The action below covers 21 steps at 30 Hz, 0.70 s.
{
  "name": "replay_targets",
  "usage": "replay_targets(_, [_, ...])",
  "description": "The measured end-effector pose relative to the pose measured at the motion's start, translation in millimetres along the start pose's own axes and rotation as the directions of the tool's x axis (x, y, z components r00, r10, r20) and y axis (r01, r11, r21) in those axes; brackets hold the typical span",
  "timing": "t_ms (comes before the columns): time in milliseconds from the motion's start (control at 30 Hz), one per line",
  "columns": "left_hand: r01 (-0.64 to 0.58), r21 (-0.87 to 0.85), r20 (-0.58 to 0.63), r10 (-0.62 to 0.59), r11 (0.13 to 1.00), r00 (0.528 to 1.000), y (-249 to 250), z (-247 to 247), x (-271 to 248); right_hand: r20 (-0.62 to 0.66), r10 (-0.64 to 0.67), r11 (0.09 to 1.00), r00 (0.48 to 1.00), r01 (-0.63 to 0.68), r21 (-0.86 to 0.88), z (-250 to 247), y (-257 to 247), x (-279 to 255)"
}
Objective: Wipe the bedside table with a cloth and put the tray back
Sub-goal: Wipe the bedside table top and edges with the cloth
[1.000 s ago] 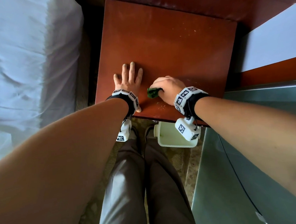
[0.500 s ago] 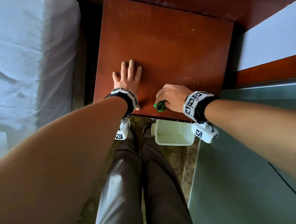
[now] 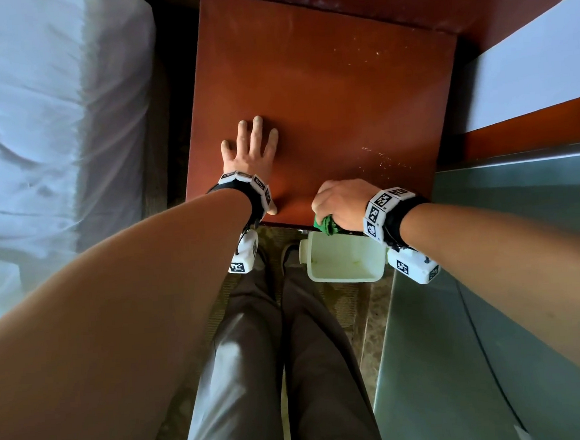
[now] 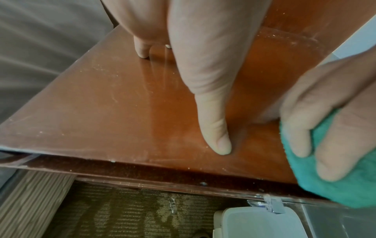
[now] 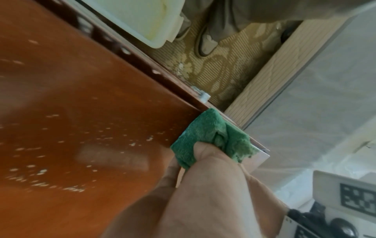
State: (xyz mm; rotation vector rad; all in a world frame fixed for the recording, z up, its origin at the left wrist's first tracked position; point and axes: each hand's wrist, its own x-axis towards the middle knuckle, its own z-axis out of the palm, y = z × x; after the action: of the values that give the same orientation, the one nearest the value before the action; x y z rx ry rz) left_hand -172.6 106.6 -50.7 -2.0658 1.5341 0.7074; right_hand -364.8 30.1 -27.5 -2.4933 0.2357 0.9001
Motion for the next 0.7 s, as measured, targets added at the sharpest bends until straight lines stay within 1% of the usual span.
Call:
replay_targets(67, [-0.011, -0.017, 0.003, 0.011, 1.000, 1.000, -2, 1, 0, 0.025, 0.015, 1.000, 1.000, -0.015, 0.008, 1, 8, -8])
replay_targets(133, [-0.011, -0.033, -0.008, 0.011, 0.999, 1.000, -2, 1, 0, 0.020, 0.046, 0.997, 0.999, -0.047, 0.057, 0, 13, -11])
replay_targets(200, [-0.004, -0.044, -0.009, 0.003, 0.999, 1.000, 0, 0, 1, -0.035, 0.137, 0.975, 0.990, -0.129, 0.181, -1, 17, -11])
replay_targets(233, [-0.003, -0.050, -0.008, 0.002, 0.999, 1.000, 2, -2, 2, -0.081, 0.208, 0.946, 0.975, -0.179, 0.269, -1, 21, -11])
replay_targets(267, [-0.008, -0.059, -0.011, 0.008, 0.998, 1.000, 4, -4, 2, -0.138, 0.287, 0.902, 0.948, -0.219, 0.373, -1, 25, -11])
replay_targets(300, [-0.022, -0.067, -0.022, 0.021, 0.998, 1.000, 8, -8, 3, -0.193, 0.366, 0.845, 0.910, -0.238, 0.479, -1, 29, -12])
replay_targets(367, [-0.059, -0.077, -0.044, 0.055, 0.995, 0.997, 16, -15, 6, -0.275, 0.496, 0.749, 0.824, -0.246, 0.615, -6, 37, -16])
replay_targets(433, [-0.084, -0.069, -0.048, 0.081, 0.994, 0.996, 26, -21, 12, -0.320, 0.585, 0.715, 0.746, -0.288, 0.637, -14, 46, -21])
replay_targets(500, [-0.093, -0.048, -0.042, 0.091, 0.995, 0.995, 34, -25, 18, -0.346, 0.643, 0.693, 0.683, -0.326, 0.643, -23, 55, -22])
replay_targets(600, [-0.121, -0.001, -0.022, 0.121, 0.993, 0.992, 47, -29, 27, -0.388, 0.727, 0.655, 0.566, -0.404, 0.639, -30, 80, -22])
replay_targets(667, [-0.141, 0.024, 0.007, 0.141, 0.990, 0.990, 55, -30, 31, -0.394, 0.780, 0.613, 0.487, -0.463, 0.640, -33, 97, -21])
replay_targets(700, [-0.143, 0.034, 0.019, 0.143, 0.989, 0.990, 57, -29, 31, -0.388, 0.800, 0.590, 0.458, -0.483, 0.647, -33, 104, -20])
